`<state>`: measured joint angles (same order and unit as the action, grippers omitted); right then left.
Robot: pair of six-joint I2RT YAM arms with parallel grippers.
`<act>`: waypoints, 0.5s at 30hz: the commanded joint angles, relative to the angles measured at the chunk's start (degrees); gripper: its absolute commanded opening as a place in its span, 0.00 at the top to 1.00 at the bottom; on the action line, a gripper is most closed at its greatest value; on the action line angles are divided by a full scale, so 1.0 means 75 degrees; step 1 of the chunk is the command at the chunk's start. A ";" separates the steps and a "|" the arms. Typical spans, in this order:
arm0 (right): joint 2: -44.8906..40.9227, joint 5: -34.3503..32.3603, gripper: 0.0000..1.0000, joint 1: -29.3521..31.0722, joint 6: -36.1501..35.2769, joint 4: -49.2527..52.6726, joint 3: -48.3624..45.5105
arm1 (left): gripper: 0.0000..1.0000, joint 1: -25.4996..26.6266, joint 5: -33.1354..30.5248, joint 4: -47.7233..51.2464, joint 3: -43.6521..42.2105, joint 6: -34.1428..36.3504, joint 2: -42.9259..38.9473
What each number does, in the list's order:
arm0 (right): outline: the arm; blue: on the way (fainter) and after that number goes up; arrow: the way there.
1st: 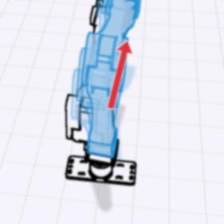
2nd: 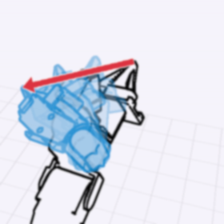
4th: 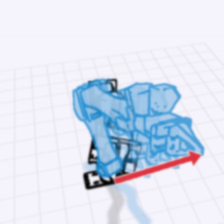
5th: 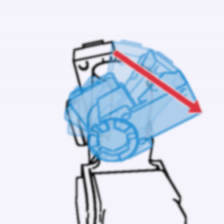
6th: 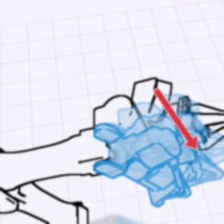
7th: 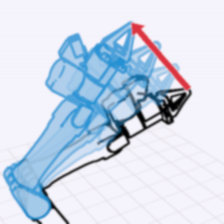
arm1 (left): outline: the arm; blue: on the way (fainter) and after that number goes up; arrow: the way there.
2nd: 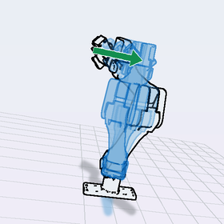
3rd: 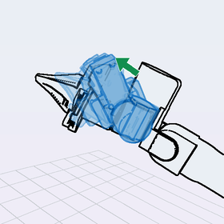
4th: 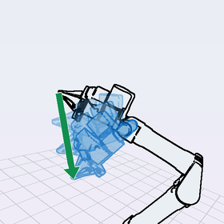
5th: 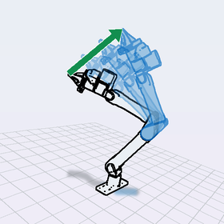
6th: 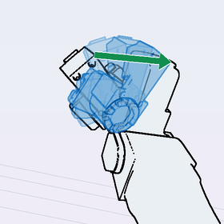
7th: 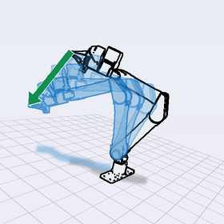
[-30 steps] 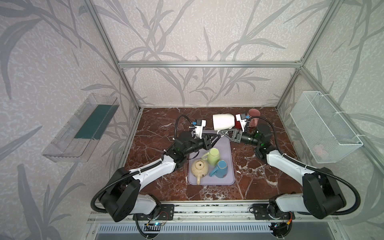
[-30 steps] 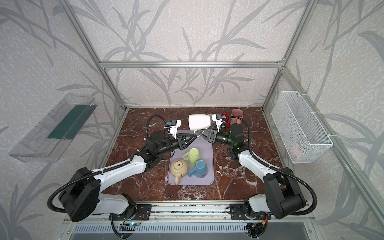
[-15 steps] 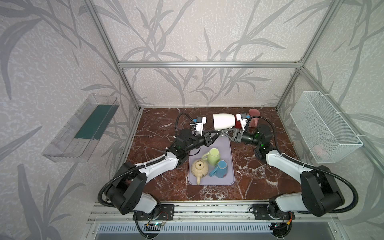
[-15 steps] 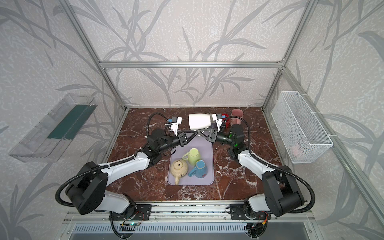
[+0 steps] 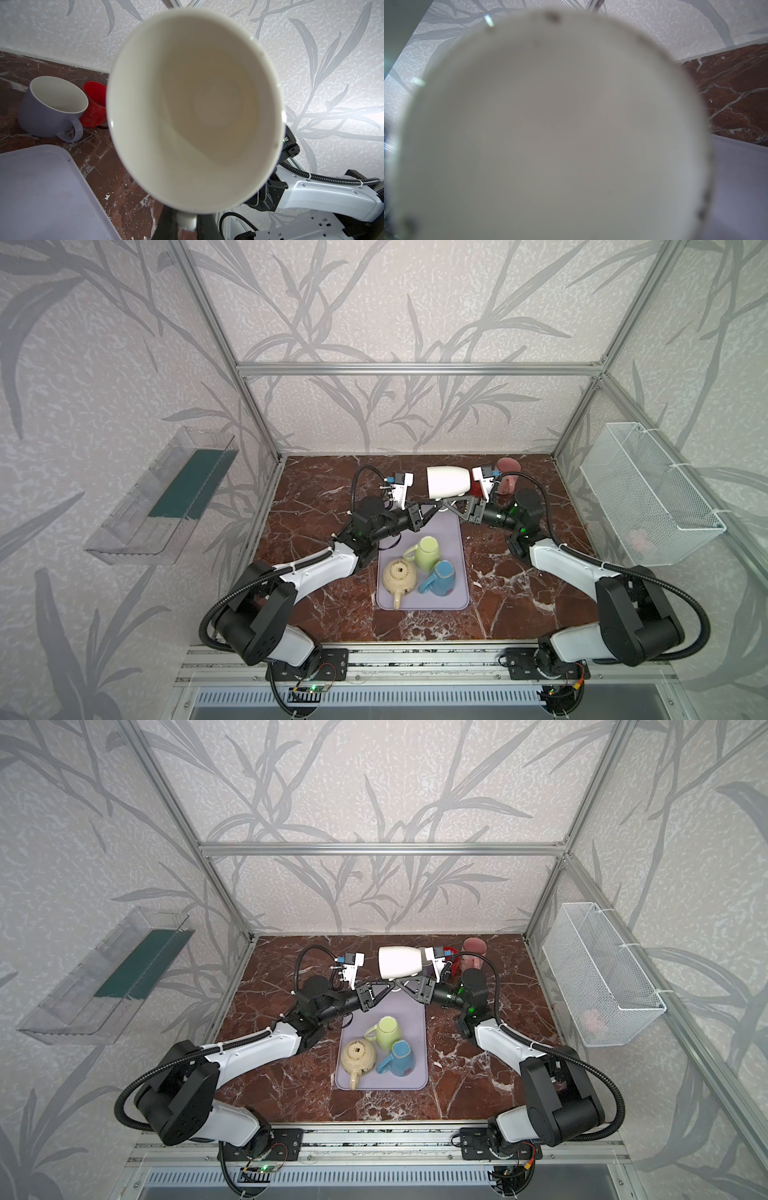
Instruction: Turn the mug right side up
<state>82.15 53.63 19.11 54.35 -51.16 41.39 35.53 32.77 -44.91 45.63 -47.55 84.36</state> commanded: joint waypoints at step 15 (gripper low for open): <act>-0.0283 0.0195 0.72 -0.0216 -0.0168 -0.0410 0.0131 | 1.00 -0.0259 0.0015 -0.0297 -0.0390 0.0141 -0.0631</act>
<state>82.04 54.54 18.17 53.52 -51.13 41.39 34.09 32.71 -44.31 43.11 -47.33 82.19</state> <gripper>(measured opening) 0.276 0.090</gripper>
